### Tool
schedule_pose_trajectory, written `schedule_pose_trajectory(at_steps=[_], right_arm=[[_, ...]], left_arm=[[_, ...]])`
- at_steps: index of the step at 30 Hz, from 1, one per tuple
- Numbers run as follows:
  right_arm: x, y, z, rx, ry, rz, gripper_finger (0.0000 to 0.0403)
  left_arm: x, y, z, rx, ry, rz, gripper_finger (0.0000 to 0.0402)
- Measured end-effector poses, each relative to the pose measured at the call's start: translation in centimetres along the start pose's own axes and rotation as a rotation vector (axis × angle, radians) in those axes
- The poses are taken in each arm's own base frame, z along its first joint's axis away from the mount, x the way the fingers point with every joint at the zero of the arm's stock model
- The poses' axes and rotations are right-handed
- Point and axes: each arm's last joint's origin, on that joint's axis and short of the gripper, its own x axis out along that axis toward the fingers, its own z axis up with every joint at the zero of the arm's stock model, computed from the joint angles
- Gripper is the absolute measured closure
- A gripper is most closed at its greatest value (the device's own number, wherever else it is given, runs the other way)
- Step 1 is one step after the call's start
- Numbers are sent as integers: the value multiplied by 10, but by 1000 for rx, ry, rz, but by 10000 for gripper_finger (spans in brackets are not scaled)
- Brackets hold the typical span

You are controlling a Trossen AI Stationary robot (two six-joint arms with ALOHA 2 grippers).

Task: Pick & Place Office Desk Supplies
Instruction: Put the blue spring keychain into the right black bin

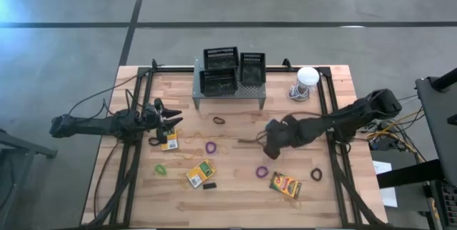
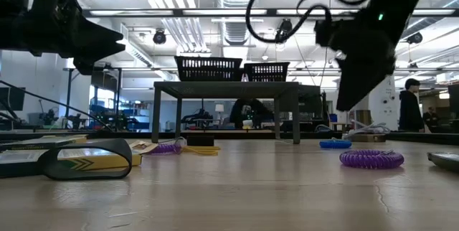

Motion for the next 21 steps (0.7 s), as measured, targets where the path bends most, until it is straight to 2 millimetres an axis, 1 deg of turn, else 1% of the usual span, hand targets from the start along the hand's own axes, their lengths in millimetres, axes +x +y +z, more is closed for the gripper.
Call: schedule_pose_trajectory(at_steps=[4,6,9,15,21], right_arm=[[17,-22,7,-8,-27,79,213],[25,-30,7,-29,-38,79,213],[35,-38,5,-73,-26,73,222],[50,-44,-9,-122,49,47,262],[53,-38,-14,-160,59,103,331]], left_arm=[[0,0,0,0,1,0,249],[0,0,0,0,2,1,249],[0,0,0,-6,4,1,249],[0,0,0,-7,5,1,249],[0,0,0,-8,2,1,249]])
